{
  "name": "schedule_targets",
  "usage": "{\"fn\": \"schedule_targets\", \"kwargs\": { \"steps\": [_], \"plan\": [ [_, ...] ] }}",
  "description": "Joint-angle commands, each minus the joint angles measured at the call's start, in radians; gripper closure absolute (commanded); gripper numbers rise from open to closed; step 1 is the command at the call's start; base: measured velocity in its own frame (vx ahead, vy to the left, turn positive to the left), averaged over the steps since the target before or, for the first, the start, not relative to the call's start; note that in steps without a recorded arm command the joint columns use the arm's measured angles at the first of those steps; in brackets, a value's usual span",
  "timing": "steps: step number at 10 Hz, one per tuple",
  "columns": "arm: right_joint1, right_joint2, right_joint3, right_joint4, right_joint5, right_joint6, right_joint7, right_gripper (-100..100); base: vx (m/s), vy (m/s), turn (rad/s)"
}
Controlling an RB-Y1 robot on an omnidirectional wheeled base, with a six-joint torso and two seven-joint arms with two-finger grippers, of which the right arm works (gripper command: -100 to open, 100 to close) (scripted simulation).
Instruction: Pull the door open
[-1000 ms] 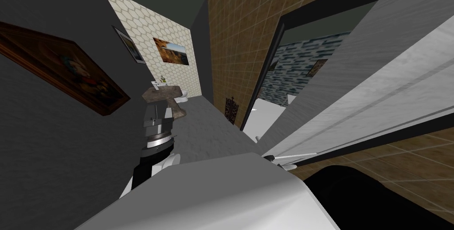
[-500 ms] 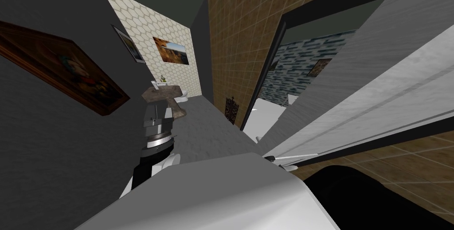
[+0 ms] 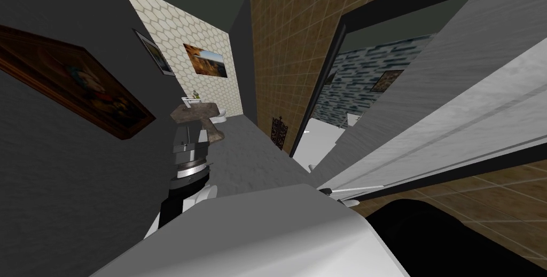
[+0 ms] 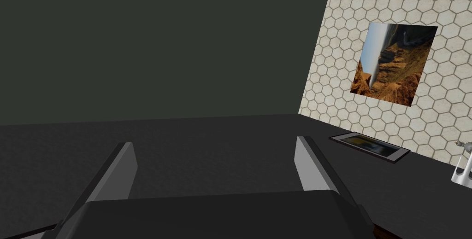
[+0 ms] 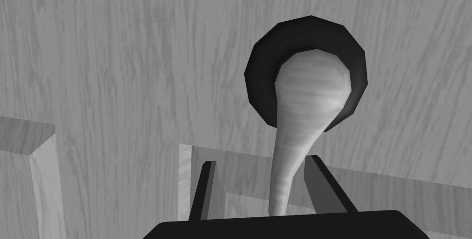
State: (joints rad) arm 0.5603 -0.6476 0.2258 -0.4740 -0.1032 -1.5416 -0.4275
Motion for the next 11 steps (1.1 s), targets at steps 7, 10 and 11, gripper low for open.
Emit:
{"fn": "schedule_targets", "kwargs": {
  "steps": [7,10,11],
  "plan": [
    [0.043,0.004,0.005,-0.013,-0.008,0.037,-0.021,100,0.005,-0.001,0.068],
    [0.020,0.032,-0.002,0.000,-0.001,-0.034,0.011,100,-0.039,-0.006,0.193],
    [0.011,0.042,-0.005,0.003,0.001,-0.062,0.025,100,-0.089,-0.021,0.151]
  ]
}}
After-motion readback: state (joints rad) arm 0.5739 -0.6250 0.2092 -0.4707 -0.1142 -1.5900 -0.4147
